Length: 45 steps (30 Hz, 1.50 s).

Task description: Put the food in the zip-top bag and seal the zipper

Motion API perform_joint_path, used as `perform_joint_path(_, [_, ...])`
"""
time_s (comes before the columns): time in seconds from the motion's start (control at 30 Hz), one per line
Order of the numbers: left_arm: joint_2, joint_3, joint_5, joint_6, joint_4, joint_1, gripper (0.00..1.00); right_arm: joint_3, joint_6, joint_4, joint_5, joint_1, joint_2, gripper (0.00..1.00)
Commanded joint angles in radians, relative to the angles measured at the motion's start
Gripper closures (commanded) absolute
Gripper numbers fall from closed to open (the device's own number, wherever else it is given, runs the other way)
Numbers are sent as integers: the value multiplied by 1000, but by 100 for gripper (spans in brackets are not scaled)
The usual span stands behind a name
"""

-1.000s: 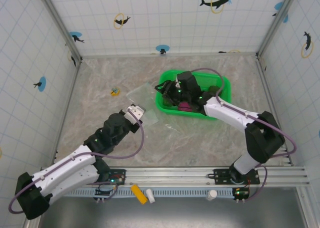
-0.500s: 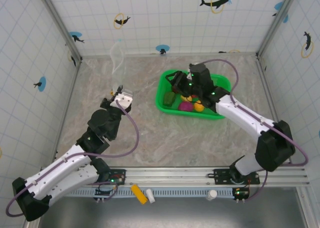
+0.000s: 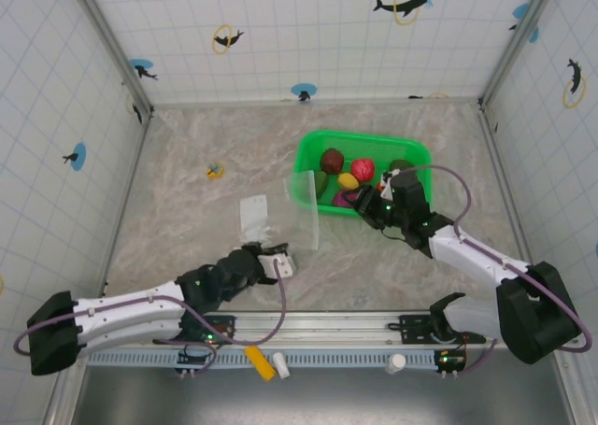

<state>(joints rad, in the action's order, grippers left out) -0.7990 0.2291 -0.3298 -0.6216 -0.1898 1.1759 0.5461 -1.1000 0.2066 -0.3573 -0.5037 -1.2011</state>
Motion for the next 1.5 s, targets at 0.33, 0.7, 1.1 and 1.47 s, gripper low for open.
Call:
perform_joint_path(0.33, [11,-19,-110,-2,-103,93,100,-10,-30,168,-158,-40,-64,63])
perform_joint_path(0.7, [105,-21,-130,-17,-63,100,100,40,-35,232,-222,-136,-108,51])
perform_joint_path(1.1, [151,-16,-124,-5,-29,100,100,-3,-48,231,-212,-93,-94,51])
perform_joint_path(1.47, [161,-17,-108,0,0,101,100,30,-52,229,-232,-108,-86,51])
